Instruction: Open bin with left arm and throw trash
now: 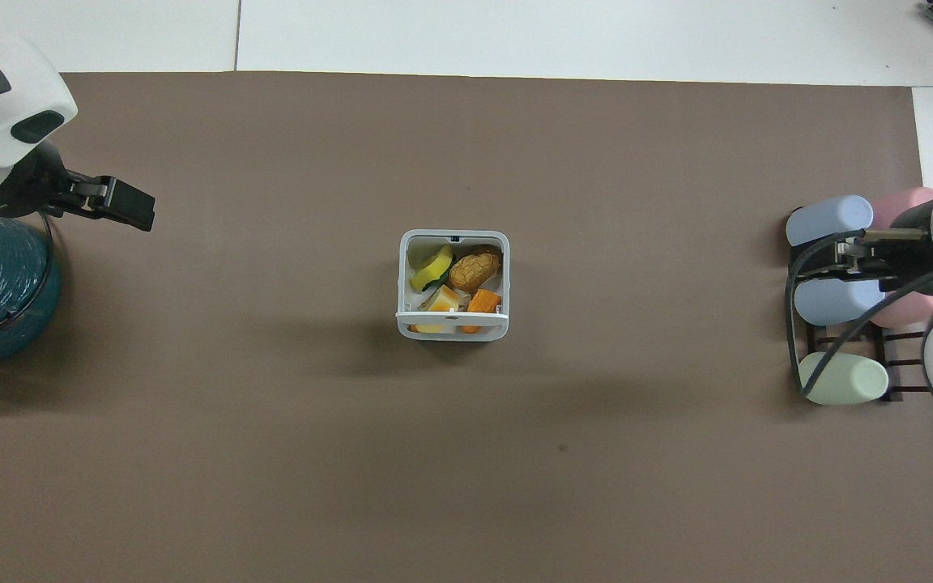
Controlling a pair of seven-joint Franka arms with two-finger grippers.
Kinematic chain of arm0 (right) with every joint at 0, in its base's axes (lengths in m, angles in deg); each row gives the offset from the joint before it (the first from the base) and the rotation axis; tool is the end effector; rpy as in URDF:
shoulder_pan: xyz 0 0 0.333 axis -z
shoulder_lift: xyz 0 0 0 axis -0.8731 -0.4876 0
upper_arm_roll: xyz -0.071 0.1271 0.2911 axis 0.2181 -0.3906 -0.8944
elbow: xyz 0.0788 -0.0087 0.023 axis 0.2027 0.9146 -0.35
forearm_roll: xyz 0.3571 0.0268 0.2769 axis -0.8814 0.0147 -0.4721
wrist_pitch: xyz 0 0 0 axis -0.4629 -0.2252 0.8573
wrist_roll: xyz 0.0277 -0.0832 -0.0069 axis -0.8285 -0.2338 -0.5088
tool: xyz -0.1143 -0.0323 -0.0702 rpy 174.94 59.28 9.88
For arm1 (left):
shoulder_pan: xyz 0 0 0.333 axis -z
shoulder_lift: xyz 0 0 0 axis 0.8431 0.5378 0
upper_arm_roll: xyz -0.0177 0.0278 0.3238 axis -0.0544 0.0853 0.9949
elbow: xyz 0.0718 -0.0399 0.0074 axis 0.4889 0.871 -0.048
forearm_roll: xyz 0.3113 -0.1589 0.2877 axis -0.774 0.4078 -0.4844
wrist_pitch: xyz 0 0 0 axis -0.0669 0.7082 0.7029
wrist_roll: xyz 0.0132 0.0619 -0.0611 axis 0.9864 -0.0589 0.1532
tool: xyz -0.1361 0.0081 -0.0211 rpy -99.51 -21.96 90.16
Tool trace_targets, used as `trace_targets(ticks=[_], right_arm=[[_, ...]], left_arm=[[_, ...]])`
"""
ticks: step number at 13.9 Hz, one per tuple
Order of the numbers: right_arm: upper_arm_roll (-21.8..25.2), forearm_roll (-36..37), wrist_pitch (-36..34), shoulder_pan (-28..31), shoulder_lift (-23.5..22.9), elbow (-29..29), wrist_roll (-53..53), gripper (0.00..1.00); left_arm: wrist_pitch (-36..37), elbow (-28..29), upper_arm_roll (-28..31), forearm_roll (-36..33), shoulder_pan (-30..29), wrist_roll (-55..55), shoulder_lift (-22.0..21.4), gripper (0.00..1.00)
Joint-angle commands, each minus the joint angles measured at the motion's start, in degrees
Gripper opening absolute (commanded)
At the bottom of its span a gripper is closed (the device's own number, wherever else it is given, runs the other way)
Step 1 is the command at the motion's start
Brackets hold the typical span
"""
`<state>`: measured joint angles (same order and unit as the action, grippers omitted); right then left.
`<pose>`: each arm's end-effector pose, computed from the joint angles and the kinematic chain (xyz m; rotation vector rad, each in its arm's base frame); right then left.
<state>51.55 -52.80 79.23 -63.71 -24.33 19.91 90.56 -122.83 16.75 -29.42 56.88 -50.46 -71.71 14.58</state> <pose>0.6056 0.0289 0.5681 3.1302 -0.1624 -0.0188 0.6614 -0.0943 0.5751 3.1133 -0.3527 0.0193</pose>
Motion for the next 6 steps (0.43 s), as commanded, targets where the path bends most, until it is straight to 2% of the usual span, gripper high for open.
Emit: trace_targets(ticks=[1, 6], right_arm=[[0.27, -1.13, -0.02, 0.07, 0.13, -0.09, -1.49, 1.0], [0.27, -1.13, -0.11, 0.07, 0.13, -0.01, -1.4, 1.0]], left_arm=[[-0.65, 2.57, -0.01, -0.45, -0.32, -0.73, -2.09, 1.0], [-0.21, 2.57, -0.01, -0.45, -0.5, -0.73, -2.09, 1.0]])
